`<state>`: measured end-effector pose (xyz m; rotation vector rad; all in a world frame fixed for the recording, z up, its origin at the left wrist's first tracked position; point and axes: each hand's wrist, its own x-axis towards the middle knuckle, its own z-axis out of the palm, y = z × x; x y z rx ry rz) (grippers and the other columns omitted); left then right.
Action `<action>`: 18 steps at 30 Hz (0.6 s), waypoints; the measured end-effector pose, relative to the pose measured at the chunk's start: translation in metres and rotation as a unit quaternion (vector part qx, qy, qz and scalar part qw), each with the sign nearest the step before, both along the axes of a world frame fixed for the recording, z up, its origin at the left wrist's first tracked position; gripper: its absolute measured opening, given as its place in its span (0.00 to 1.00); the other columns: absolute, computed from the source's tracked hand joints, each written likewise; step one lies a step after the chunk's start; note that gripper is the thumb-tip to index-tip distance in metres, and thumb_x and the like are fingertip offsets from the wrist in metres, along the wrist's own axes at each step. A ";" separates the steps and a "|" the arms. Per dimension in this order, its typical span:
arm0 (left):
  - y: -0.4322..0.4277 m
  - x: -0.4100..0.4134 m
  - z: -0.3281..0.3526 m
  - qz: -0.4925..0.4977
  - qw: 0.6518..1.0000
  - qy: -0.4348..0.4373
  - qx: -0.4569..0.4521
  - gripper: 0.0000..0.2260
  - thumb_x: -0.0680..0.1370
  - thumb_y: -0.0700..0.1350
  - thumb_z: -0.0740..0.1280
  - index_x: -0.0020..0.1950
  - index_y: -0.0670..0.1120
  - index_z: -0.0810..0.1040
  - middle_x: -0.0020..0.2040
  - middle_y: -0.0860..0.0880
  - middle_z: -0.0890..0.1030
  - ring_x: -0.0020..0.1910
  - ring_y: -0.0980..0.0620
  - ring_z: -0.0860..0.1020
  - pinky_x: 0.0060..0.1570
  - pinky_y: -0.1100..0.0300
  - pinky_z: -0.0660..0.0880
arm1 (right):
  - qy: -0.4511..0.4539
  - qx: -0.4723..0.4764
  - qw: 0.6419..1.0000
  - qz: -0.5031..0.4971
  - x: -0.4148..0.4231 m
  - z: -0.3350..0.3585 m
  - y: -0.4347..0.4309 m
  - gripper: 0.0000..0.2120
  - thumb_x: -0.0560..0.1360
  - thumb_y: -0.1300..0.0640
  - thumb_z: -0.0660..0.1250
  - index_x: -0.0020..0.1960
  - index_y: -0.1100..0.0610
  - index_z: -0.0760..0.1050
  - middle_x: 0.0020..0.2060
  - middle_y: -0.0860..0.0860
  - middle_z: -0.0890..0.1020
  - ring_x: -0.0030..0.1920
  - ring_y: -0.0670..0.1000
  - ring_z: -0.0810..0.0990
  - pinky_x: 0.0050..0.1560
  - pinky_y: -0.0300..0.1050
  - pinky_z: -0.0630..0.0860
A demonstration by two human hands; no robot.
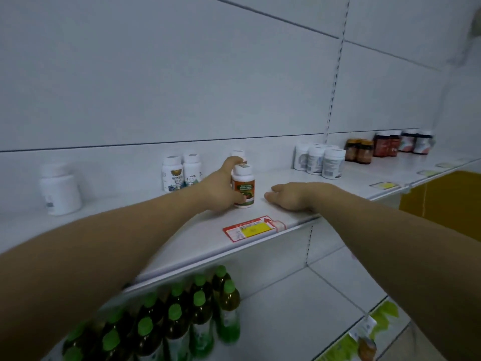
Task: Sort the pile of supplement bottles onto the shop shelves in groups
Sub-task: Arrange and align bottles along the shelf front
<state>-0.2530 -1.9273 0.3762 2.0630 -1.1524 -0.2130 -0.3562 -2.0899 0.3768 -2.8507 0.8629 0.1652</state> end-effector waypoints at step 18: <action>-0.119 0.044 0.004 0.228 0.917 -0.292 0.146 0.36 0.72 0.53 0.72 0.75 0.52 0.59 0.73 0.45 0.61 0.72 0.44 0.58 0.69 0.47 0.61 | 0.031 -0.015 0.981 0.190 0.070 -0.020 -0.135 0.45 0.67 0.21 0.42 0.78 0.42 0.44 0.78 0.52 0.45 0.77 0.62 0.44 0.74 0.65 0.45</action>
